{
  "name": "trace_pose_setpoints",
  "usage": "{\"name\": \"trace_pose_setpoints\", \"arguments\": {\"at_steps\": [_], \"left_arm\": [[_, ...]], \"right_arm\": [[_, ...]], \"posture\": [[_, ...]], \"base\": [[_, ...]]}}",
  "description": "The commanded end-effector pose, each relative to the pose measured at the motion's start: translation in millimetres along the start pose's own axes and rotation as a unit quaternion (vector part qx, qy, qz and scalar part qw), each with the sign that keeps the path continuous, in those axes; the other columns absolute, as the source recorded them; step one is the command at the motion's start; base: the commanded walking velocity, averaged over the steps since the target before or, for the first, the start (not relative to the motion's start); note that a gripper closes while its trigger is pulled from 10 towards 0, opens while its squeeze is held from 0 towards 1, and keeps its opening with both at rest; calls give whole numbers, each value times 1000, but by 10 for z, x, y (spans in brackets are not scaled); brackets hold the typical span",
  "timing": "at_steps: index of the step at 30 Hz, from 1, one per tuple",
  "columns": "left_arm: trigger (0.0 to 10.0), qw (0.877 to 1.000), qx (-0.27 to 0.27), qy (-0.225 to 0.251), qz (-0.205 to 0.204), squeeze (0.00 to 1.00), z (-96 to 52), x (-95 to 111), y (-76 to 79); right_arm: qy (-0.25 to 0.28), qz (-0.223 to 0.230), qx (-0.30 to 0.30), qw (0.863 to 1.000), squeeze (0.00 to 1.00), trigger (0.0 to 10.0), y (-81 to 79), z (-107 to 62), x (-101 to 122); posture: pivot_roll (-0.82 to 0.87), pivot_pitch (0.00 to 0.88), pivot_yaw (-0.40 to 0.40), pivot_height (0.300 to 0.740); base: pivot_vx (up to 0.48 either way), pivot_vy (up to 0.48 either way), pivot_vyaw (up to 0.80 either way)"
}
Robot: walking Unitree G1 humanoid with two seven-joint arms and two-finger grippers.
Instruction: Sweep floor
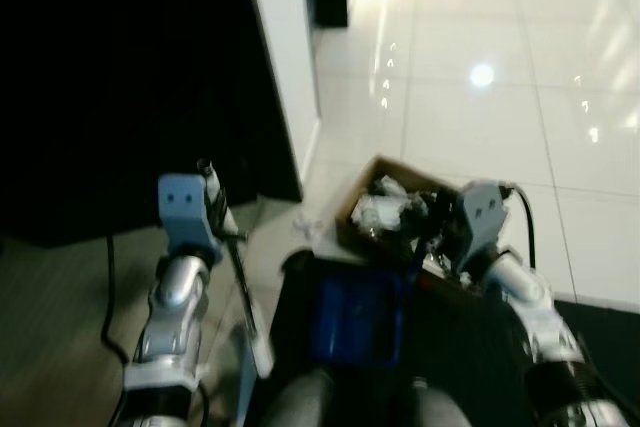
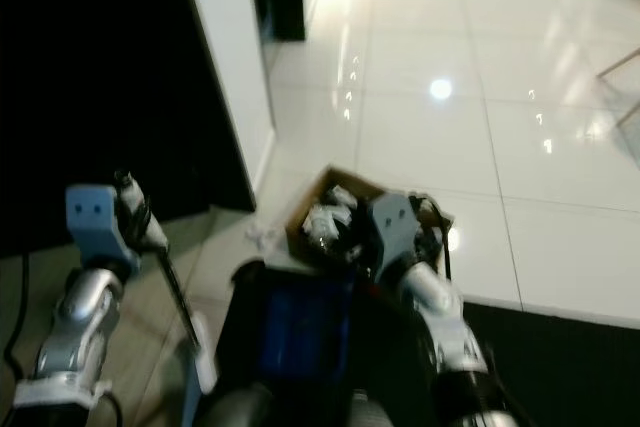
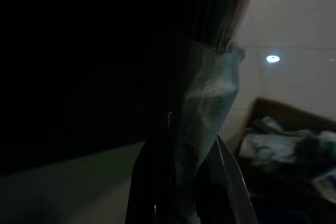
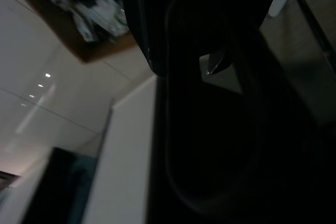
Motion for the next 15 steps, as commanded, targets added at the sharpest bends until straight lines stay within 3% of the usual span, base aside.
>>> {"name": "trace_pose_setpoints", "arguments": {"at_steps": [1,15], "left_arm": [[10000,1000,1,6,3,0,5,19,-3],[10000,1000,-1,28,-10,0,59,71,35]], "right_arm": [[3,2,1,1000,0,10000,-1,-6,6],[2,-1,-5,1000,0,10000,16,-11,1]], "posture": [[15,89,32,740],[10,87,36,740]], "base": [[0,0,775],[0,0,747]]}}
Point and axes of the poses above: a point about 5 cm out from each wrist's last joint towards the gripper, its own z axis pointing out of the wrist towards the gripper, its own x axis along the axis of the wrist's last joint, y = z × x, the point moved 1 cm from there along z, pointing out of the wrist towards the gripper, and after that the axes turned 7 degrees about z, right-handed, at the moved point
